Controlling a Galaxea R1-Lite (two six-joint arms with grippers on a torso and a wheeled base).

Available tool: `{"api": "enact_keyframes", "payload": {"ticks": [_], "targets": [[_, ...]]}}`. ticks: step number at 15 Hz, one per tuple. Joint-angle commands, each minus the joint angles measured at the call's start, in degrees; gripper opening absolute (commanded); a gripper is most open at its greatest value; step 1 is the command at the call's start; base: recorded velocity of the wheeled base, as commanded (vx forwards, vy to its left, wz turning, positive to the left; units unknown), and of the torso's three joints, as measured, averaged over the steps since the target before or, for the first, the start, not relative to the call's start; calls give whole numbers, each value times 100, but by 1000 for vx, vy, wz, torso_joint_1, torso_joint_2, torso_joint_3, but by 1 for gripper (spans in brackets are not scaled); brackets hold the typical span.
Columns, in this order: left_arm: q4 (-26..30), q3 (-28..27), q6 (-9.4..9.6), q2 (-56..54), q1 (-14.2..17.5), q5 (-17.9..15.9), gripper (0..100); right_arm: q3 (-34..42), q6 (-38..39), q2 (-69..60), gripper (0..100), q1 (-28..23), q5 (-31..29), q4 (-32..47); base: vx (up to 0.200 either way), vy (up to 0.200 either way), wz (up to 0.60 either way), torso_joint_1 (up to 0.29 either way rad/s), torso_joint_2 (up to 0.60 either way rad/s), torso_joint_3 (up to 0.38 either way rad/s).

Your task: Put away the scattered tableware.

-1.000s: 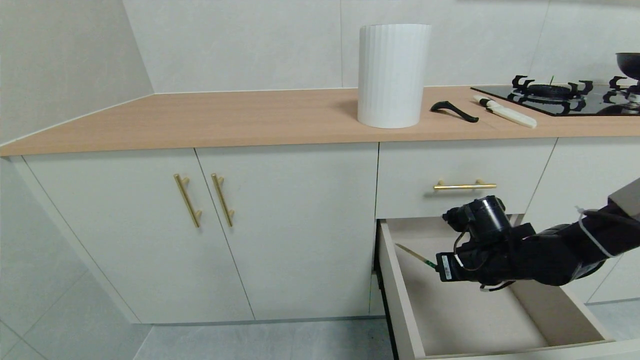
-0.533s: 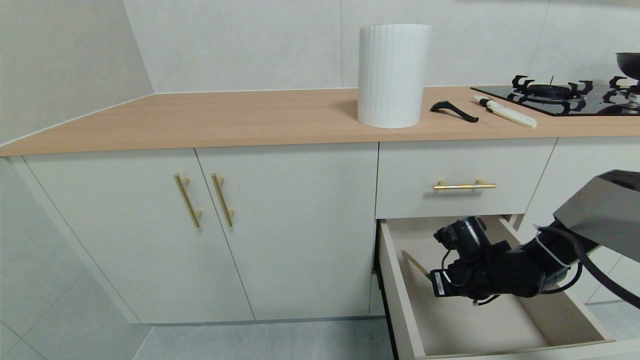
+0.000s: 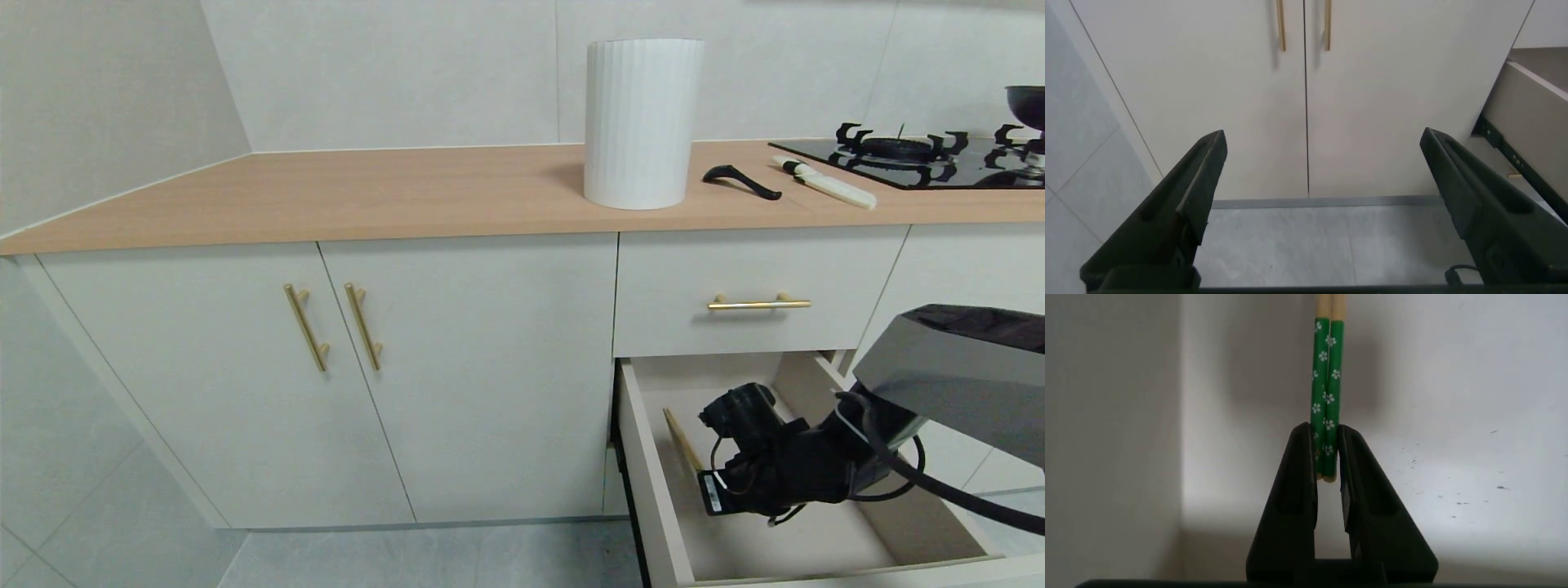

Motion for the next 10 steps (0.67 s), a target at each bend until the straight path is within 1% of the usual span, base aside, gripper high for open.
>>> {"api": "enact_keyframes", "payload": {"ticks": [1,5,10], "targets": [[-1,0,-1,9,0,4,100,-13,-1,271,0,38,-65,4,0,0,0,0,0,0],[-1,0,-1,9,0,4,100,-30,-1,421,0,82,-276,-5,0,0,0,0,0,0],[-1,0,-1,9,0,4,100,-56,-10,465,0,90,-293,4,0,0,0,0,0,0]]}}
